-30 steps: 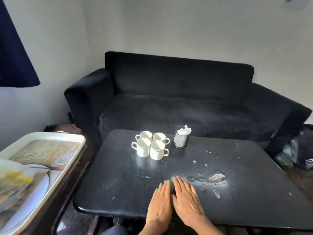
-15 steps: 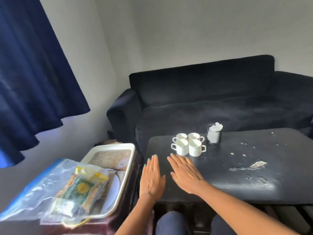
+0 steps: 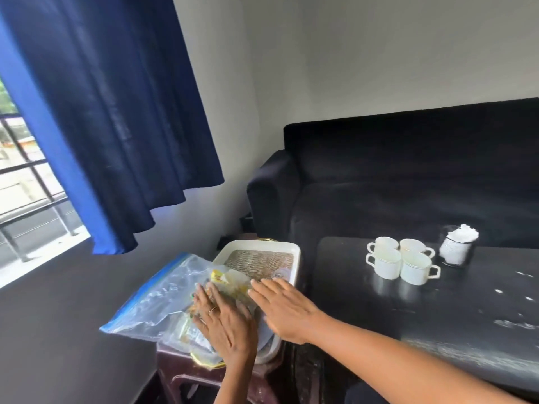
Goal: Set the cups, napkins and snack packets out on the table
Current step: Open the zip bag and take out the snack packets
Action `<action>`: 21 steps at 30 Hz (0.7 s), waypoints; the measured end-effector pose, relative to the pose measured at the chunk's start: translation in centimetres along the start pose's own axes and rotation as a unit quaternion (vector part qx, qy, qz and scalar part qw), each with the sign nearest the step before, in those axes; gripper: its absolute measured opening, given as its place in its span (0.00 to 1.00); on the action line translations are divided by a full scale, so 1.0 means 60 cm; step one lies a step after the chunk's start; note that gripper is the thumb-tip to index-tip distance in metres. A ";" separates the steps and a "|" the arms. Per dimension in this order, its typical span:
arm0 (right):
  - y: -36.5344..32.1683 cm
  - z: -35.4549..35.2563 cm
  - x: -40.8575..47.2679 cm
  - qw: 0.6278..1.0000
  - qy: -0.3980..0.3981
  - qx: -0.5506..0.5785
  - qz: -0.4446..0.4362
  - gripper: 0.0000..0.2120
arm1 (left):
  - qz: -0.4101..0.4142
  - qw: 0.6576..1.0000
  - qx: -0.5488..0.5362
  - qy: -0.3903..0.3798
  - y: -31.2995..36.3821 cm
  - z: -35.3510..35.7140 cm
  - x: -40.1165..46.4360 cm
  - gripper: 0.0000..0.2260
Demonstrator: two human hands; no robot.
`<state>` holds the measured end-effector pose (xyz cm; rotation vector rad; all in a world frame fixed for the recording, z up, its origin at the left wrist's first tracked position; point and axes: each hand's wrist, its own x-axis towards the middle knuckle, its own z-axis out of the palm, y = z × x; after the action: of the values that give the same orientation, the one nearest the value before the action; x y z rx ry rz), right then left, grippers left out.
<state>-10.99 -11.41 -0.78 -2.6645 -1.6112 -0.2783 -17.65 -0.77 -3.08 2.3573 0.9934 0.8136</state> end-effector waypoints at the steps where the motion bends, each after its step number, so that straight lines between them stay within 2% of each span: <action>1: -0.010 0.004 0.015 1.000 -0.001 0.001 -0.005 0.29 | -0.025 0.999 -0.019 0.020 -0.001 -0.004 0.010 0.31; 5: -0.046 0.023 0.058 1.000 -0.003 0.013 -0.027 0.34 | -0.118 0.989 -0.062 0.059 -0.012 -0.004 0.029 0.34; 10: -0.060 0.043 0.082 0.997 -0.041 0.061 -0.002 0.34 | -0.207 0.964 -0.121 0.113 -0.023 -0.003 0.045 0.38; 12: -0.067 0.050 0.085 0.994 -0.055 0.097 0.023 0.30 | -0.269 0.940 -0.154 0.144 -0.031 -0.009 0.060 0.40; 14: -0.071 0.058 0.084 0.991 -0.059 0.116 0.037 0.29 | -0.359 0.894 -0.215 0.161 -0.041 -0.018 0.076 0.43; 16: -0.074 0.067 0.079 0.989 -0.056 0.132 0.042 0.29 | -0.413 0.851 -0.283 0.158 -0.050 -0.023 0.085 0.45; 19: -0.074 0.077 0.076 0.984 -0.052 0.160 0.058 0.29 | -0.426 0.828 -0.333 0.153 -0.051 -0.022 0.089 0.43; 21: -0.075 0.081 0.075 0.978 -0.061 0.183 0.075 0.29 | -0.416 0.823 -0.355 0.151 -0.051 -0.024 0.091 0.34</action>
<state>-12.19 -4.83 -5.20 -2.5342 -1.3224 0.1715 -16.99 5.53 -1.99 1.0118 1.3735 0.9577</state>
